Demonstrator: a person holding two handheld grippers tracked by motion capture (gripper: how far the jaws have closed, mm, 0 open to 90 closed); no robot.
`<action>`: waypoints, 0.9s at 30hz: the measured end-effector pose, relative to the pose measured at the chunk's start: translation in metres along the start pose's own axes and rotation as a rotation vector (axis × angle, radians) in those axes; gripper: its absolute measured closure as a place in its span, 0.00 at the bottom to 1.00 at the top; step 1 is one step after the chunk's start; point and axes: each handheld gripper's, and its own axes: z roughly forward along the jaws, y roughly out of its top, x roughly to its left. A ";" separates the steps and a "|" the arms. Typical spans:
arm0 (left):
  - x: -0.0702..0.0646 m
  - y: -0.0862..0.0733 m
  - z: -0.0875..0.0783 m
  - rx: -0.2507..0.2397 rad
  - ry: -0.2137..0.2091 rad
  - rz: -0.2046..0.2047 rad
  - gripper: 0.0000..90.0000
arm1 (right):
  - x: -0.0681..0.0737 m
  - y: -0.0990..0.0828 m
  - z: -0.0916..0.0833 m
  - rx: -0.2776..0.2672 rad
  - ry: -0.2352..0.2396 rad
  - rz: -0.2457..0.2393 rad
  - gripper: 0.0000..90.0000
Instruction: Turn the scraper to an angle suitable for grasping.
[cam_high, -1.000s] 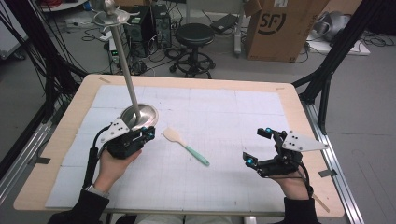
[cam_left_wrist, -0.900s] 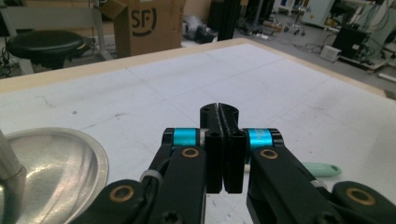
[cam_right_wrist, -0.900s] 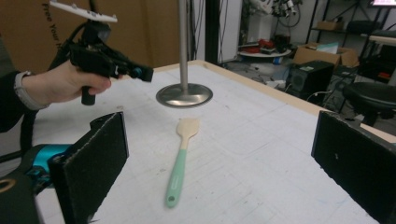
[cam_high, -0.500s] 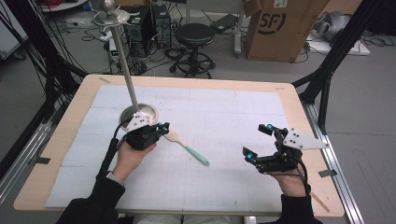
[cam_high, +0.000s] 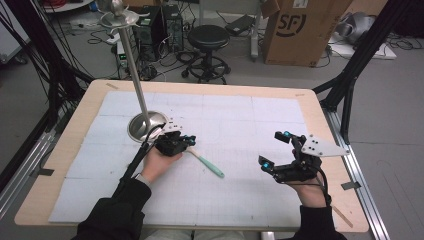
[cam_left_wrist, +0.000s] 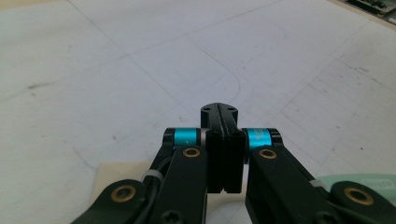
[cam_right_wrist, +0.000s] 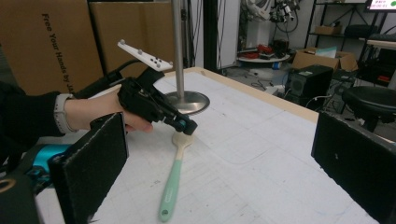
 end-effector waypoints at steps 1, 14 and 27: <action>-0.001 0.000 0.002 0.011 -0.005 0.000 1.00 | -0.001 0.000 -0.001 -0.002 -0.003 0.000 0.03; -0.007 -0.004 0.018 0.133 -0.026 0.050 1.00 | -0.002 -0.003 -0.004 0.011 -0.014 0.018 0.03; -0.009 -0.003 0.007 0.212 -0.040 0.089 1.00 | 0.000 -0.004 -0.003 0.019 -0.007 0.022 0.03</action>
